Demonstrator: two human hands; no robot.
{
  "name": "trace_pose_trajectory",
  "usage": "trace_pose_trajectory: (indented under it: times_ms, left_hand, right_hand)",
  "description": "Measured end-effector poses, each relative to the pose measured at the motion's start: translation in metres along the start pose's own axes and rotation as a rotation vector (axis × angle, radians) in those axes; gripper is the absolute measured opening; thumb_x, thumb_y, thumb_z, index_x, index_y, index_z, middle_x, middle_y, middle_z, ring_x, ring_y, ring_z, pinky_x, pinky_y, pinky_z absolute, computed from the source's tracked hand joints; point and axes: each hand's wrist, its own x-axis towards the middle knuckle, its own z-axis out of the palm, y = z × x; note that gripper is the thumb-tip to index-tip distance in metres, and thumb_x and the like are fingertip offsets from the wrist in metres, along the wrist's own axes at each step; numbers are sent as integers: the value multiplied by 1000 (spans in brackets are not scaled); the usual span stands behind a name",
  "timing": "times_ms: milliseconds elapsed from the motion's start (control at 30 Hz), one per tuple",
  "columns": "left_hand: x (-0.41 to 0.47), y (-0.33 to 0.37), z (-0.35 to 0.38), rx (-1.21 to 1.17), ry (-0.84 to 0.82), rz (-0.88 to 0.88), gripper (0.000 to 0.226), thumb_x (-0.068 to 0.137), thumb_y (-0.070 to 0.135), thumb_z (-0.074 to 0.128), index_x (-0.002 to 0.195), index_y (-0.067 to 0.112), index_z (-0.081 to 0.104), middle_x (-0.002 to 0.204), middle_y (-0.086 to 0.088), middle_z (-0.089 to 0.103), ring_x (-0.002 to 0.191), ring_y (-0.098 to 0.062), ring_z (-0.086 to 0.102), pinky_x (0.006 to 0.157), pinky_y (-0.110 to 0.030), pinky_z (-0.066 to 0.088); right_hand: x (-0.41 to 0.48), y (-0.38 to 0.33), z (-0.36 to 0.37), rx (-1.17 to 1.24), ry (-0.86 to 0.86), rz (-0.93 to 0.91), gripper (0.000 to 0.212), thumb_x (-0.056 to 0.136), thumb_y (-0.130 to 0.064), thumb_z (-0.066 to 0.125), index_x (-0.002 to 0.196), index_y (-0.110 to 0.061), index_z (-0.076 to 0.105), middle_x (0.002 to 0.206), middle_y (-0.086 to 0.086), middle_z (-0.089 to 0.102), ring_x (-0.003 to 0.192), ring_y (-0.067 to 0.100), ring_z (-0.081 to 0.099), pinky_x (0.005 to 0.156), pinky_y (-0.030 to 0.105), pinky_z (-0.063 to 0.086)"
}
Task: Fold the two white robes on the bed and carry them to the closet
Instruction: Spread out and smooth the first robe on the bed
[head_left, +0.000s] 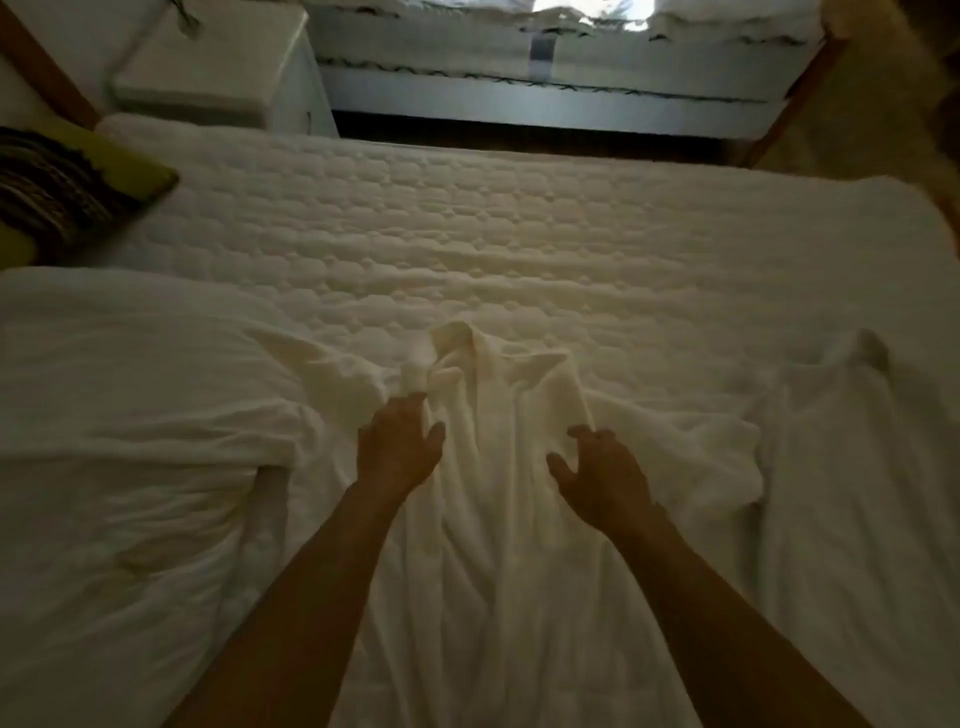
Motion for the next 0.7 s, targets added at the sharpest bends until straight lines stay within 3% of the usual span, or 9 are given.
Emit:
trace_pose_trajectory:
  times_ms: [100,233,333,433,533,600,700]
  left_hand:
    - [78,-27,21,-75,93,-150,59,94,47,54,143,15,44,136,-15,53,121,-36,53,99,-47,45]
    - [152,-48,46,-76,-32,-206,70,87,58,59,139,12,46,137,-15,51,123,-35,52,100,-45,45]
    - [175,-51,64,-181,-69,-123,48,80,53,70,108,14,62,106,-6,68,96,-27,64,82,-41,54]
    - [180,-44,77,-129,77,32,24,80,33,69,91,20,53,84,-1,63,77,-26,61,67,-39,52]
    - [186,-38,83,34,245,202,20,76,3,57,90,17,53,80,-4,56,69,-31,58,62,-40,52]
    - [193,-34,83,69,310,205,21,77,-2,55,90,14,59,84,-7,57,68,-33,58,60,-37,49]
    - [202,-19,96,-67,360,146,20,80,0,56,93,12,66,93,-11,63,77,-37,62,65,-38,46]
  right_hand:
    - [67,-22,42,59,33,-33,50,97,-47,53,137,-17,52,124,9,62,109,26,61,92,37,48]
    - [144,-48,87,110,96,-28,55,96,-50,55,137,-14,49,127,9,61,113,27,59,91,38,48]
    - [186,-57,114,53,127,-64,70,91,-61,55,137,-9,46,129,13,57,116,31,57,91,41,48]
    - [209,-65,134,-65,209,-89,72,82,-70,57,117,-7,54,109,16,63,97,34,63,78,40,53]
    - [223,-59,132,-127,230,-172,40,92,-42,58,111,-7,55,105,17,64,92,37,65,70,36,47]
    - [239,-44,118,-118,276,-153,23,95,-21,52,110,-5,59,104,19,65,92,39,64,72,38,45]
    - [252,-30,96,-41,456,-156,20,92,-18,57,102,-3,64,100,20,63,84,41,63,72,43,50]
